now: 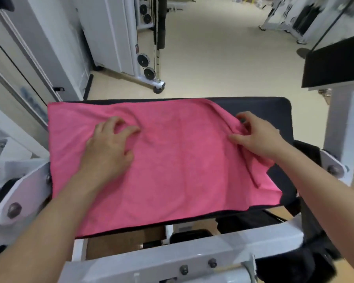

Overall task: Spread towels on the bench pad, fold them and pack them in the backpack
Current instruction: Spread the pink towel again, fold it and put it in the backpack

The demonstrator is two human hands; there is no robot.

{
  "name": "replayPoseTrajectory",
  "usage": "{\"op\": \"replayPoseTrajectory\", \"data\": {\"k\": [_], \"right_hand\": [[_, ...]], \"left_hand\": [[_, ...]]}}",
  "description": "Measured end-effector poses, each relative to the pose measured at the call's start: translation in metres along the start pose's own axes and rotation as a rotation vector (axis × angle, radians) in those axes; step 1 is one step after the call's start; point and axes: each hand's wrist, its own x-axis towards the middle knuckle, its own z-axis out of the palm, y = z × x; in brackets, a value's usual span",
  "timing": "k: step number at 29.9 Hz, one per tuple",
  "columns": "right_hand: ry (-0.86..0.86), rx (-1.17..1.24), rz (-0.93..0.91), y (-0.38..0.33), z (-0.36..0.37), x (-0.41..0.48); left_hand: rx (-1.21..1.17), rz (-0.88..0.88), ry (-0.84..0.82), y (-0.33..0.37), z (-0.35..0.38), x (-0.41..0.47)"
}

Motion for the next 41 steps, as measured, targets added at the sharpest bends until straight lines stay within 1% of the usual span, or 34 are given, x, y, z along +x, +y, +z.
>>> {"op": "replayPoseTrajectory", "data": {"k": [3,5,6,8,9,11,13,15,17,19,21,22,24,26,28,30,32,33,36,39,41], "right_hand": [[-0.061,0.000,0.025,0.036,-0.011,-0.007],[-0.071,0.004,0.015,0.054,-0.015,-0.011],[-0.056,0.002,0.001,0.061,-0.015,-0.013],[-0.011,0.072,-0.016,0.072,-0.011,-0.015],[0.002,0.145,-0.009,0.075,-0.010,-0.015],[0.014,0.263,0.017,0.077,-0.009,-0.012],[0.080,0.305,-0.004,0.079,-0.009,-0.008],[0.220,0.360,-0.039,0.081,-0.009,-0.005],[0.328,0.444,-0.065,0.083,-0.009,-0.002],[0.376,0.527,-0.103,0.088,-0.009,0.001],[0.416,0.585,-0.153,0.094,-0.011,0.005],[0.432,0.599,-0.183,0.099,-0.012,0.008],[0.445,0.628,-0.228,0.107,-0.015,0.014],[0.413,0.707,-0.214,0.111,-0.018,0.017],[0.330,0.782,-0.123,0.116,-0.020,0.020],[0.241,0.826,-0.033,0.122,-0.018,0.025],[0.181,0.838,-0.006,0.127,-0.014,0.031],[0.161,0.838,-0.003,0.130,-0.013,0.031],[0.099,0.851,0.004,0.139,-0.015,0.025],[0.031,0.751,-0.053,0.152,-0.013,0.010],[0.047,0.669,-0.053,0.161,-0.008,-0.001]], "left_hand": [[0.054,-0.057,-0.025,0.009,0.001,-0.001],[0.058,-0.086,0.015,0.028,0.004,-0.001],[0.038,-0.055,0.049,0.045,0.007,-0.001],[-0.054,0.110,0.078,0.088,0.017,-0.004],[-0.128,0.201,0.040,0.113,0.023,-0.004],[-0.255,0.316,-0.043,0.159,0.037,0.000],[-0.343,0.366,-0.013,0.196,0.047,0.013],[-0.442,0.369,0.051,0.226,0.049,0.035],[-0.445,0.357,0.081,0.252,0.045,0.063],[-0.280,0.313,0.004,0.276,0.039,0.087],[-0.161,0.252,-0.165,0.294,0.038,0.102],[-0.174,0.217,-0.258,0.300,0.039,0.108],[-0.293,0.143,-0.400,0.307,0.038,0.115],[-0.392,0.096,-0.441,0.306,0.034,0.119],[-0.469,0.053,-0.382,0.306,0.033,0.124],[-0.478,0.056,-0.231,0.306,0.035,0.132],[-0.442,0.064,-0.064,0.306,0.039,0.142],[-0.472,0.052,-0.016,0.307,0.041,0.146],[-0.571,0.050,0.053,0.314,0.050,0.157],[-0.570,0.104,0.089,0.321,0.060,0.163],[-0.544,0.133,0.095,0.322,0.067,0.165]]}}
